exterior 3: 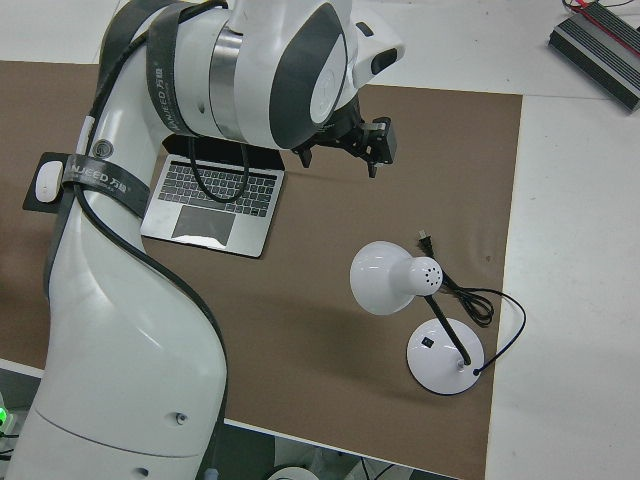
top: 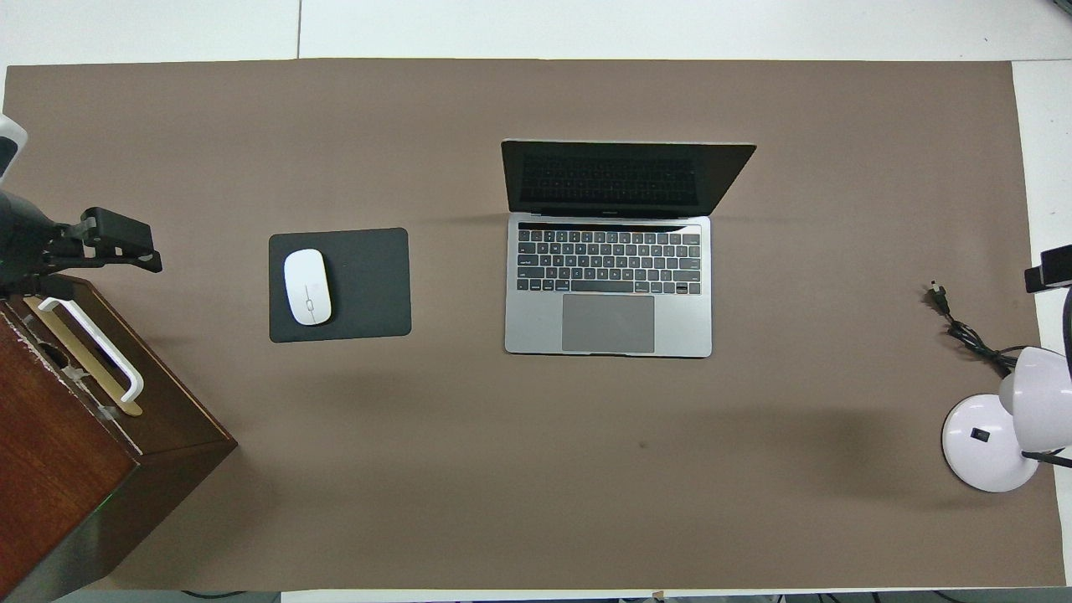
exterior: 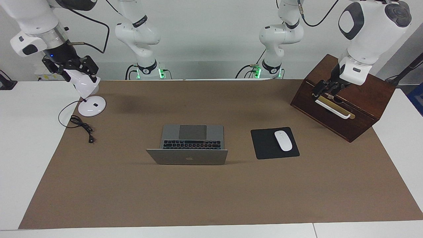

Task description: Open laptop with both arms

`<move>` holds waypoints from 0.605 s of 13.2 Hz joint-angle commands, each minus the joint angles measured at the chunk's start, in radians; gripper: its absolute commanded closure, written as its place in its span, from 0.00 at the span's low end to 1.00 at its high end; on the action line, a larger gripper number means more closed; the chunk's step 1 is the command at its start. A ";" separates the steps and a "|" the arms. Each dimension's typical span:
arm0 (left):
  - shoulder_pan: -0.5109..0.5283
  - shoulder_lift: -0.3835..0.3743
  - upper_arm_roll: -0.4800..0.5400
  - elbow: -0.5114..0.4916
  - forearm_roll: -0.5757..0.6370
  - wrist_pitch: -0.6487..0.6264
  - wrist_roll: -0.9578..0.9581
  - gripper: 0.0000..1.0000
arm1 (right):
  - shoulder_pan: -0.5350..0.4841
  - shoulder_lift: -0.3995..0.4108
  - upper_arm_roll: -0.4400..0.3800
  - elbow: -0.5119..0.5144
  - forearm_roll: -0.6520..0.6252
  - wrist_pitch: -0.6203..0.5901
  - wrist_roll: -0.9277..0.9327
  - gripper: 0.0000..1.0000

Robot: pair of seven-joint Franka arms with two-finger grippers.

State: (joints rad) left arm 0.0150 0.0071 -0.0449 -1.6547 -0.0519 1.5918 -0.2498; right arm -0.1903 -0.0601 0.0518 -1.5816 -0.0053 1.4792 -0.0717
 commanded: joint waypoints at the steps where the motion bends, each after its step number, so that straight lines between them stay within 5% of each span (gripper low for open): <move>1: 0.003 0.013 -0.012 0.030 0.021 -0.029 0.012 0.00 | -0.028 -0.026 0.019 -0.029 0.018 0.009 0.010 0.00; 8: 0.006 0.016 -0.018 0.043 0.023 -0.026 0.029 0.00 | -0.026 -0.026 0.020 -0.029 0.018 0.010 0.015 0.00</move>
State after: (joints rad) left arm 0.0150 0.0078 -0.0637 -1.6416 -0.0494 1.5872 -0.2460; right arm -0.1904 -0.0602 0.0518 -1.5817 -0.0053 1.4792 -0.0697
